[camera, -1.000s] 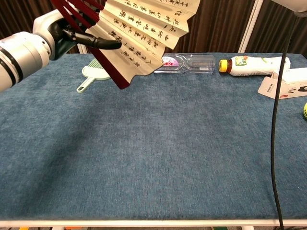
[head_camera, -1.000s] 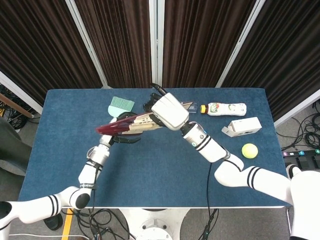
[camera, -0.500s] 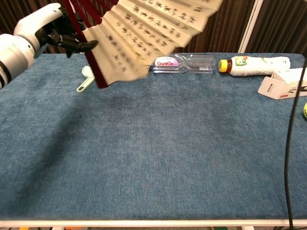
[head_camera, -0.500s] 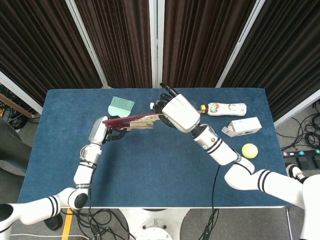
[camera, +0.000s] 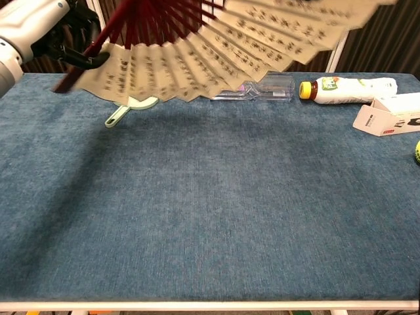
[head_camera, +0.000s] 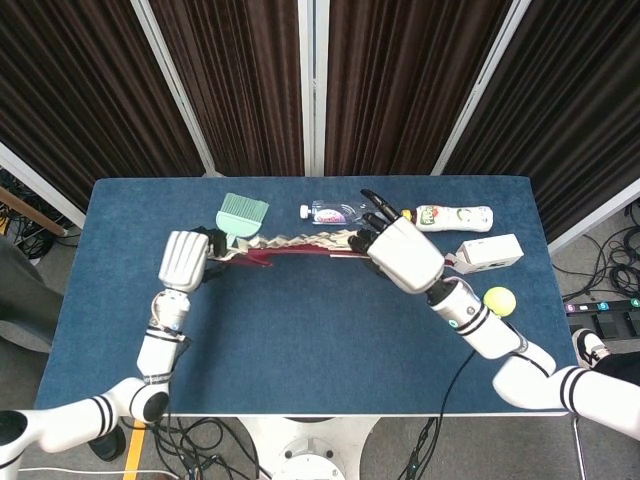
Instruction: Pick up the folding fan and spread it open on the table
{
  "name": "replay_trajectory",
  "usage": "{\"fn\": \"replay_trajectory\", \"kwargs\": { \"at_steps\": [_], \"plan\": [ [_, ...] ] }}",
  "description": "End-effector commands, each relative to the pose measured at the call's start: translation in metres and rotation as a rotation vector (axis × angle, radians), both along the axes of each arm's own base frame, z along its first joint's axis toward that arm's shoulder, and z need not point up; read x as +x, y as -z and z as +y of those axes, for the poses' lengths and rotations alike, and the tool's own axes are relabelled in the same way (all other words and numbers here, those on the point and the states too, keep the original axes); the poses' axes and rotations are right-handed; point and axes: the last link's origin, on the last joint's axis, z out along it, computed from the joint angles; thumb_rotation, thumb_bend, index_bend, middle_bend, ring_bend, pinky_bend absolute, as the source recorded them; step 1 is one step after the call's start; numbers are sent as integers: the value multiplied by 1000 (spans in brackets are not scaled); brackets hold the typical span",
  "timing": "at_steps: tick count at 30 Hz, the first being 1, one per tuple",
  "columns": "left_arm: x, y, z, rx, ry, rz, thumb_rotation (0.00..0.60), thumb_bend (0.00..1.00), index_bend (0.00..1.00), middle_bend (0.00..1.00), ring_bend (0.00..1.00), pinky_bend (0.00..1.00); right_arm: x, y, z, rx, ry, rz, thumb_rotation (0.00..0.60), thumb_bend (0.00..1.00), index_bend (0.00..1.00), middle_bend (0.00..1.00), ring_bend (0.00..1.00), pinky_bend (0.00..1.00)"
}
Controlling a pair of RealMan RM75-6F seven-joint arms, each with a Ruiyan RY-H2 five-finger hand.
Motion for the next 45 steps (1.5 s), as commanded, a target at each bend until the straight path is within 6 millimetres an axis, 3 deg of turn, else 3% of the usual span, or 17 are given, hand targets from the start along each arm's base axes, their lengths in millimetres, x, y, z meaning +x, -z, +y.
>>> {"fn": "replay_trajectory", "kwargs": {
  "at_steps": [1,13,18,20,25,28,30,32,34,36,45],
  "plan": [
    [-2,5,-7,74,16,134,600,377,679,718,628,858,-17,4,10,-16,12,37,600,661,854,637,375,86],
    [-8,23,-21,175,43,306,600,376,661,702,627,860,-45,20,31,-83,-8,102,600,653,830,636,376,54],
    [-9,33,-27,173,71,347,600,373,640,682,615,859,-58,35,38,-117,-12,115,600,558,739,609,347,18],
    [-12,39,-30,160,73,382,600,369,613,662,595,845,-66,44,42,-114,10,116,600,484,642,561,305,1],
    [-14,51,-39,97,72,470,600,290,402,513,426,665,-87,61,52,-97,92,144,600,357,311,377,128,0],
    [-13,55,-43,65,65,495,600,185,271,387,288,548,-95,66,61,-89,148,158,600,293,98,229,18,0],
    [-12,57,-46,50,62,504,600,88,197,282,177,439,-99,67,64,-89,191,168,600,184,15,139,0,0],
    [-11,58,-49,22,55,507,600,17,148,189,98,341,-105,69,68,-84,246,188,600,66,0,64,0,0],
    [-9,57,-53,-9,40,502,600,0,116,117,37,257,-109,69,72,-78,290,203,600,14,0,25,0,0],
    [-7,56,-55,-28,32,501,600,0,89,69,0,199,-112,69,76,-70,323,211,600,0,0,6,0,0],
    [-2,51,-62,-131,1,536,600,0,56,19,0,123,-127,70,85,34,491,281,600,0,0,0,0,0]
  ]
}}
